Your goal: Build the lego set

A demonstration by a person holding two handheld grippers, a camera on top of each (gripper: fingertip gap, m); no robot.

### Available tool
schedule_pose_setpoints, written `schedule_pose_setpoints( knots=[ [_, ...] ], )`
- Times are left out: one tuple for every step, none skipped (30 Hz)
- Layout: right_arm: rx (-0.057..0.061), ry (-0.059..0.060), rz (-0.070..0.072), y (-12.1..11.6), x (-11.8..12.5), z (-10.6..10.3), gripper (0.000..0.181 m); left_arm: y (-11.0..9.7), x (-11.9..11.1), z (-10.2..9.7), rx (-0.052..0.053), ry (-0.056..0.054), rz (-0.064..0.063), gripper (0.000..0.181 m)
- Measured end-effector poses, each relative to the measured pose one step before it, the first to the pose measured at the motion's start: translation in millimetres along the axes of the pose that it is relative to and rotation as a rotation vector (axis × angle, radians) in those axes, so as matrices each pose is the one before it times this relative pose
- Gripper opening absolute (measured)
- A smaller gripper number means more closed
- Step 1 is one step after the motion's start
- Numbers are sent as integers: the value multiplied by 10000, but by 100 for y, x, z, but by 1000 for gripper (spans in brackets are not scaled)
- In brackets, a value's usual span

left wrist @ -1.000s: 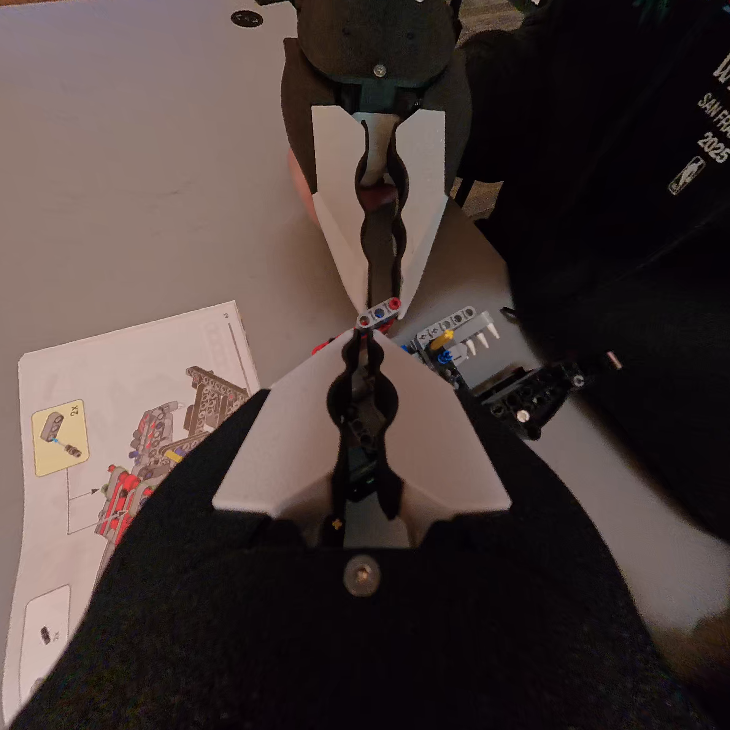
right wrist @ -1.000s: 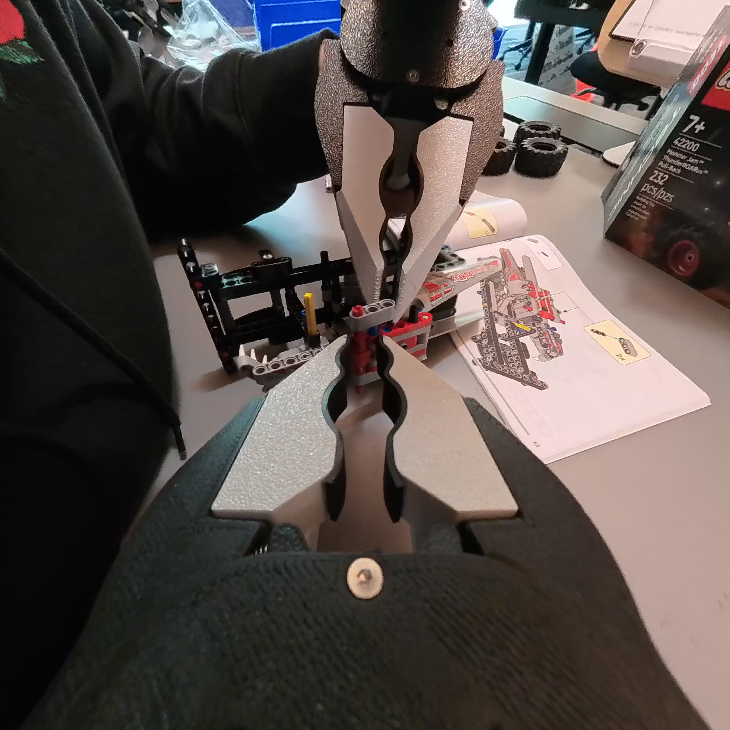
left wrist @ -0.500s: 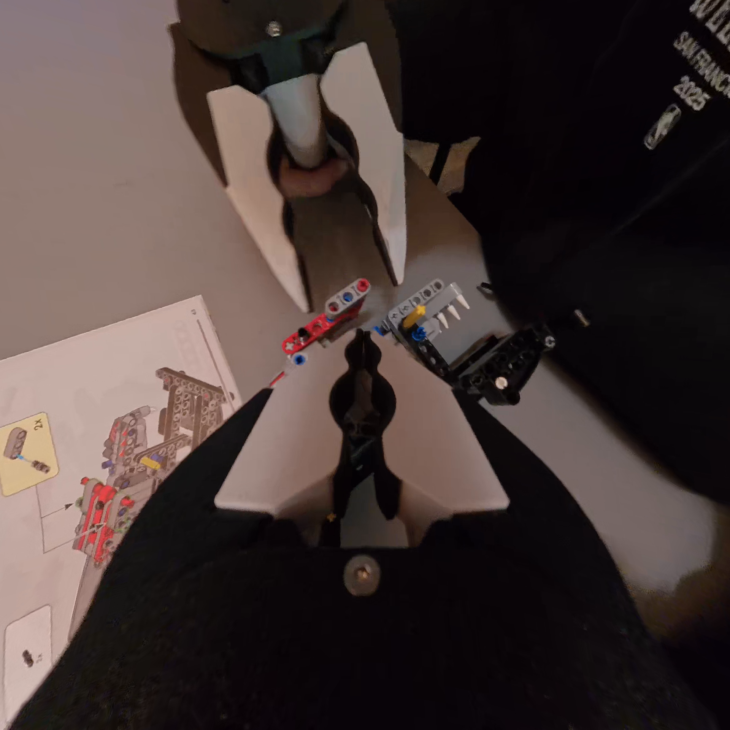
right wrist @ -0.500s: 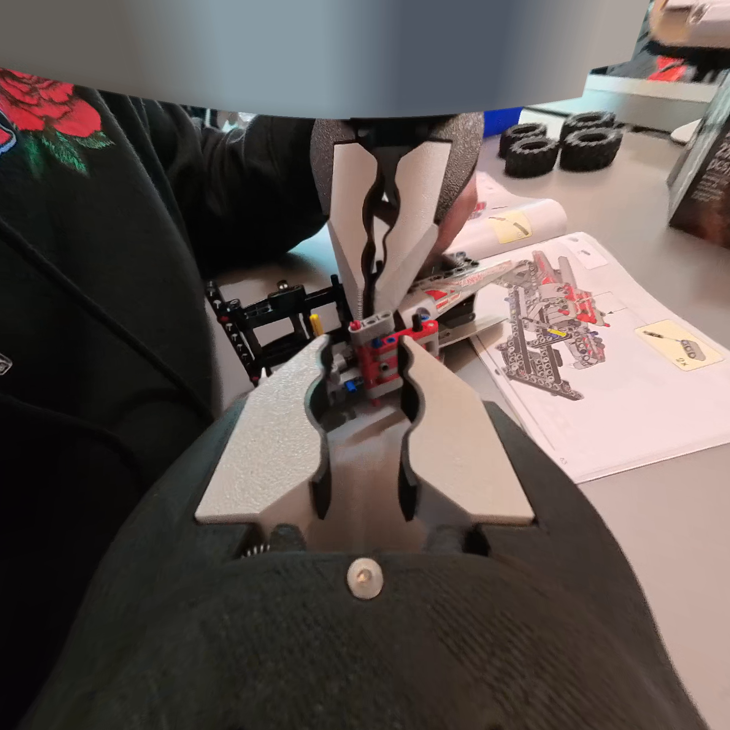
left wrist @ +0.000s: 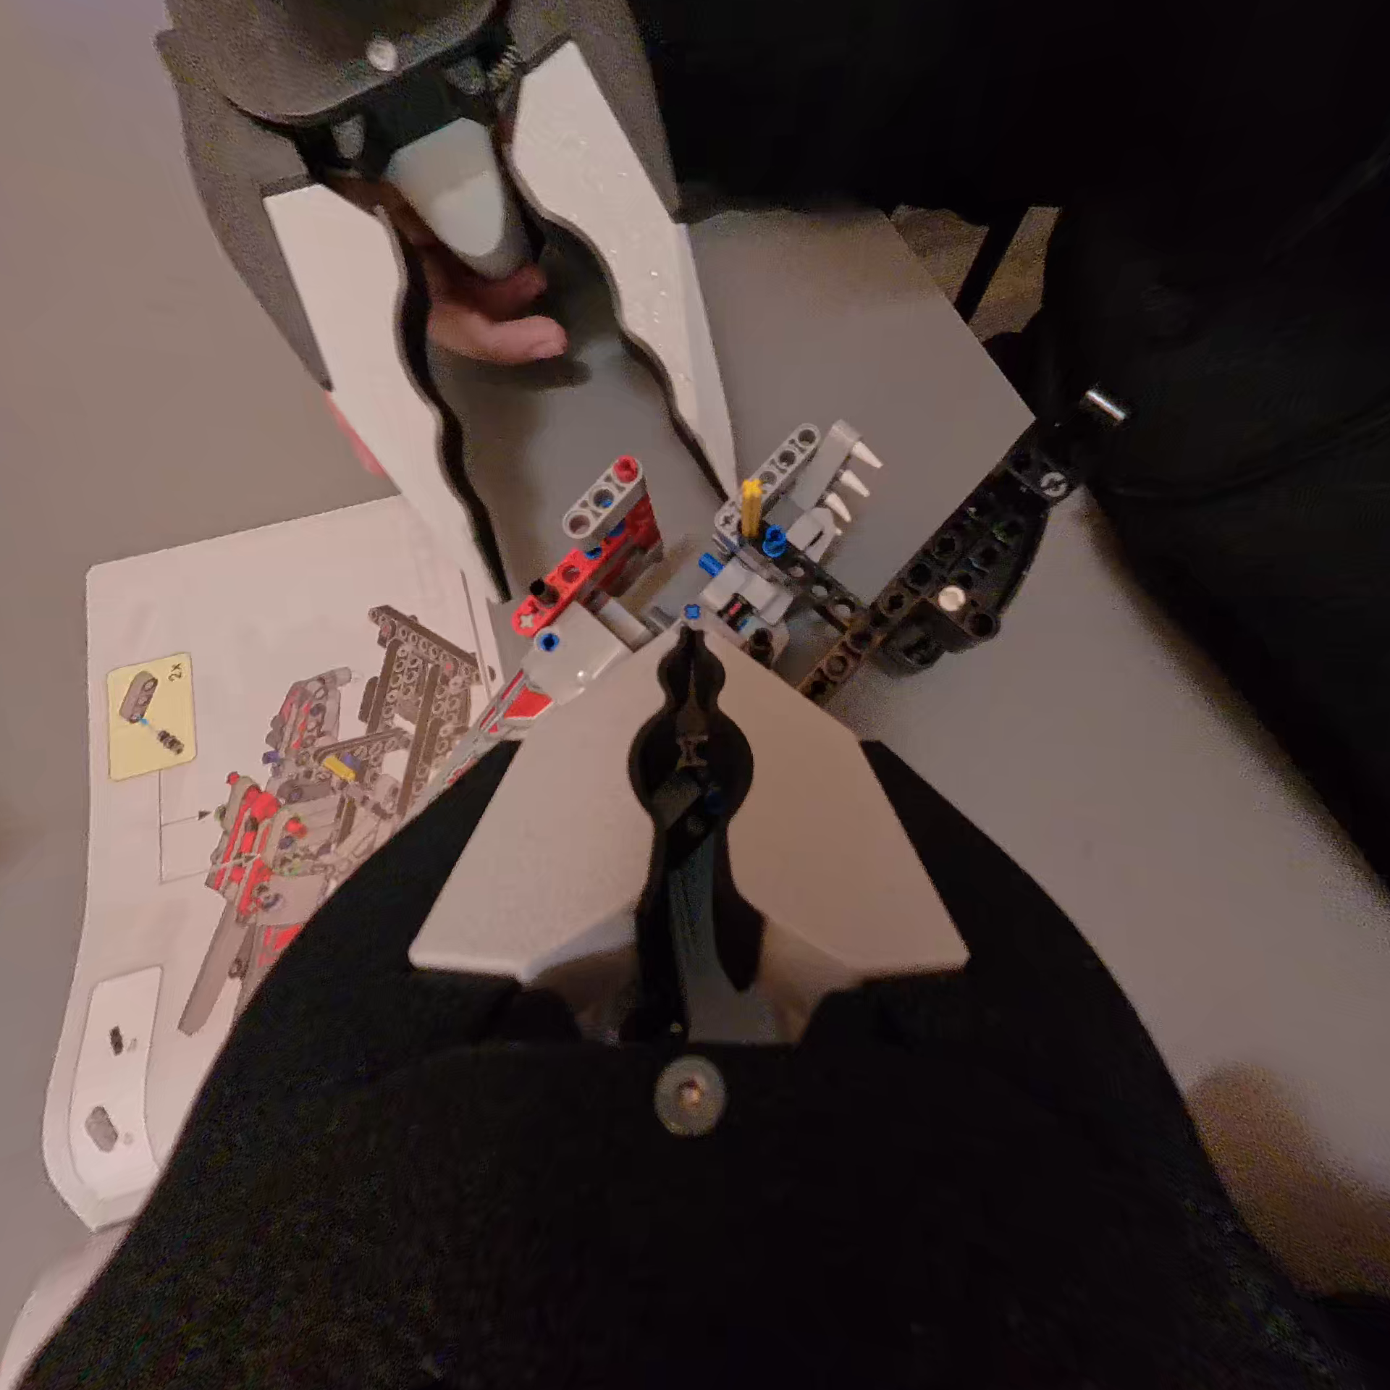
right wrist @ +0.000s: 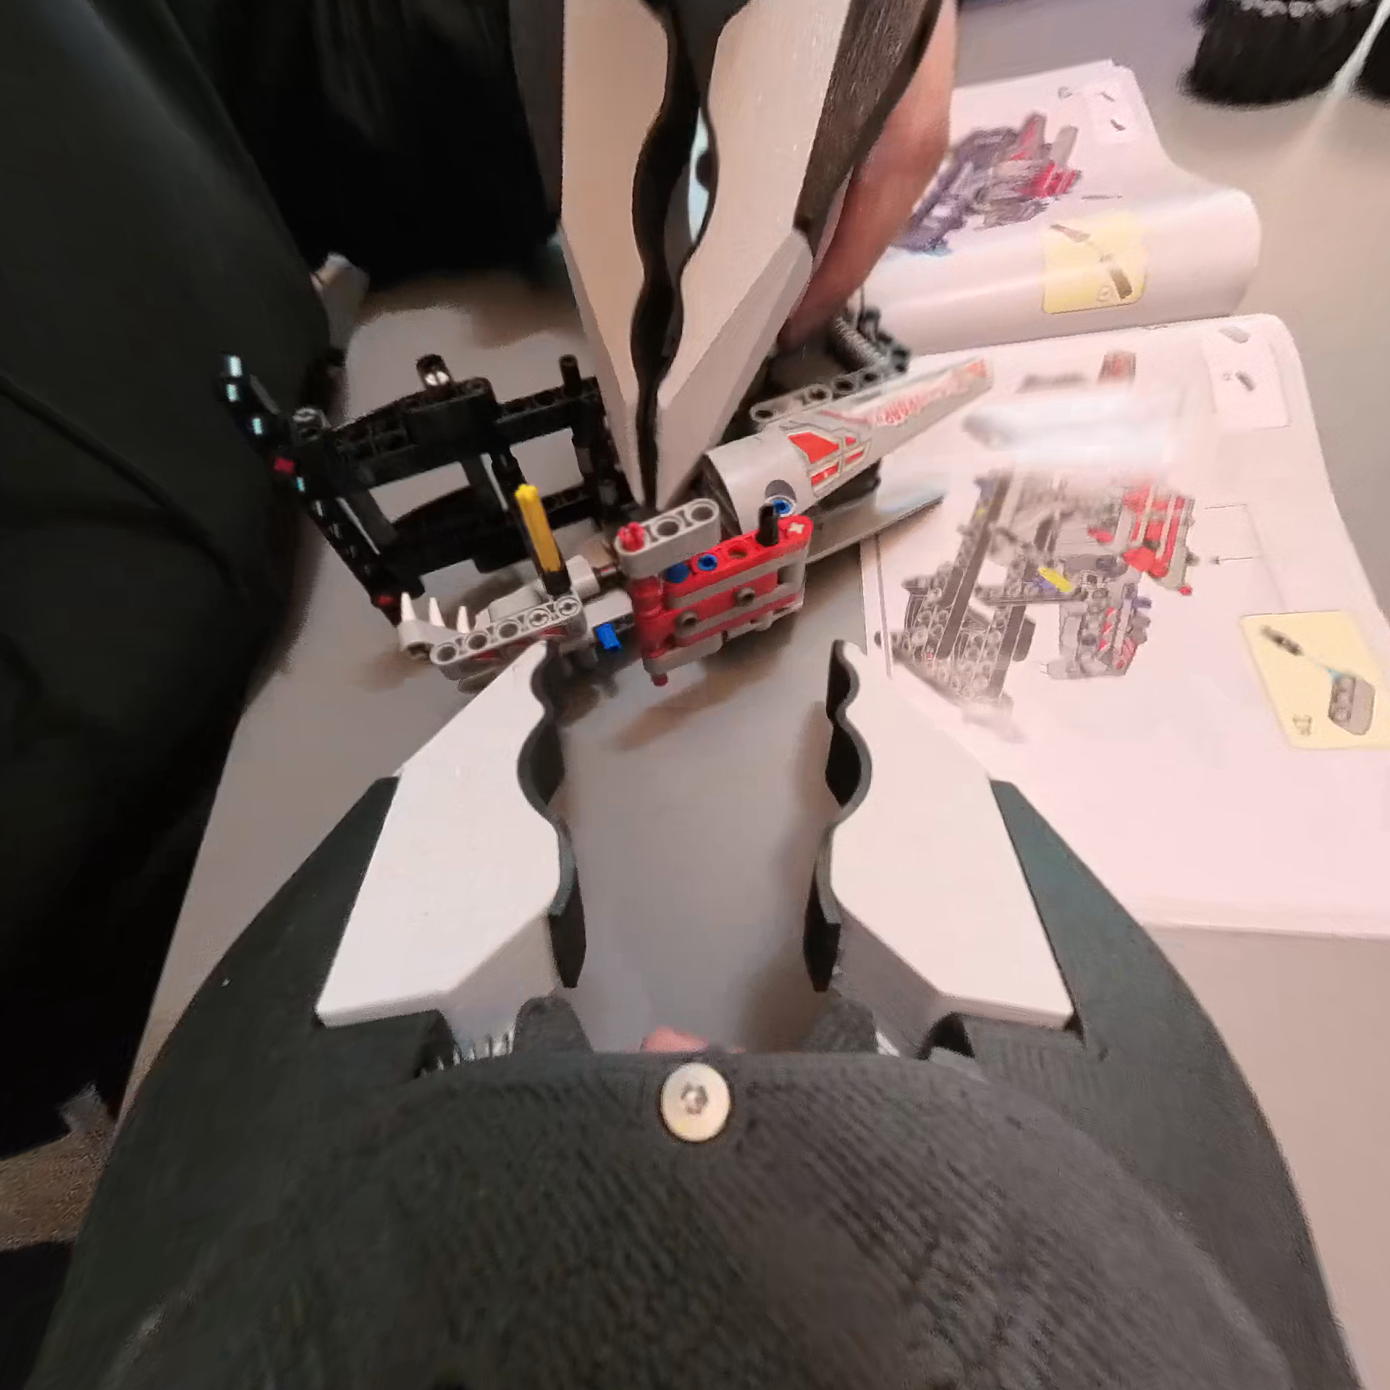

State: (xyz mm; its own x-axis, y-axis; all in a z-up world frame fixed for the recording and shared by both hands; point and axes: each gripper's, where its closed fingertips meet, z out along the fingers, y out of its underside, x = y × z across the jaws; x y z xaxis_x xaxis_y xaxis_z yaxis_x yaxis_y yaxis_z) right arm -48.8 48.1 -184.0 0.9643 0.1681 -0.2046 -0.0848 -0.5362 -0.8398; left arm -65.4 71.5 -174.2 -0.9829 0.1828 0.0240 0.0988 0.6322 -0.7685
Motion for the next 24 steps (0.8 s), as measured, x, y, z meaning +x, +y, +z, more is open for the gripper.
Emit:
schedule_pose_setpoints(
  knots=[
    [216,-150,-184,-475,12,17,67,131,189,-66,65,-211,77,0],
    [182,10,-270,-429,183,-1,69,152,89,-64,82,-246,-5,0],
    [189,185,-334,-404,456,-49,70,204,54,-79,100,-245,-46,0],
    [165,262,-288,-346,654,-66,72,-47,-57,-131,280,-336,90,0],
    [148,76,-83,-298,447,-7,73,-77,-162,-132,305,-419,166,0],
    [185,-271,96,-393,-75,134,70,-71,-103,-146,266,-350,203,0],
    [168,-409,122,-413,-397,297,67,34,-30,-156,166,-267,181,0],
    [103,-292,-4,-349,-348,397,66,-11,104,-154,182,-141,207,0],
    [-60,-75,-144,-94,-128,440,64,-20,-78,-141,212,-201,98,0],
    [-228,-32,-217,166,-211,468,62,-2,-80,-164,191,-127,-20,0],
    [-359,64,-267,325,-250,476,58,13,-2,-172,143,-45,-71,0],
    [-453,260,-268,420,-118,443,51,12,-47,-156,108,-66,-45,0],
    [-417,580,-250,380,241,323,50,-1,-19,-135,94,-68,63,0],
    [-4,397,-125,-208,-89,9,49,-9,-28,-72,87,-84,63,0],
    [-52,487,-60,-10,41,-74,49,-22,-45,-9,58,-79,34,0],
    [3,489,46,-1,39,-162,49,-5,10,27,-11,-41,49,0],
    [-20,445,119,75,-21,-223,47,-31,60,57,-4,-6,77,0],
    [10,340,138,74,-126,-253,41,-37,26,90,-2,-13,41,0],
    [52,353,118,89,-21,-323,35,-45,-106,118,-11,-86,-21,0],
    [-2,450,-56,204,175,-370,29,-121,-53,139,39,-24,-21,0],
    [33,347,-60,155,60,-383,23,-131,-12,169,40,-8,46,0],
    [68,279,43,103,112,-305,20,-88,-55,185,-4,-48,72,0],
    [-12,232,146,97,193,-164,21,-54,-88,169,-27,-69,63,0],
    [-118,181,224,151,167,-96,22,-47,-83,128,-19,-82,44,0]
  ],
)
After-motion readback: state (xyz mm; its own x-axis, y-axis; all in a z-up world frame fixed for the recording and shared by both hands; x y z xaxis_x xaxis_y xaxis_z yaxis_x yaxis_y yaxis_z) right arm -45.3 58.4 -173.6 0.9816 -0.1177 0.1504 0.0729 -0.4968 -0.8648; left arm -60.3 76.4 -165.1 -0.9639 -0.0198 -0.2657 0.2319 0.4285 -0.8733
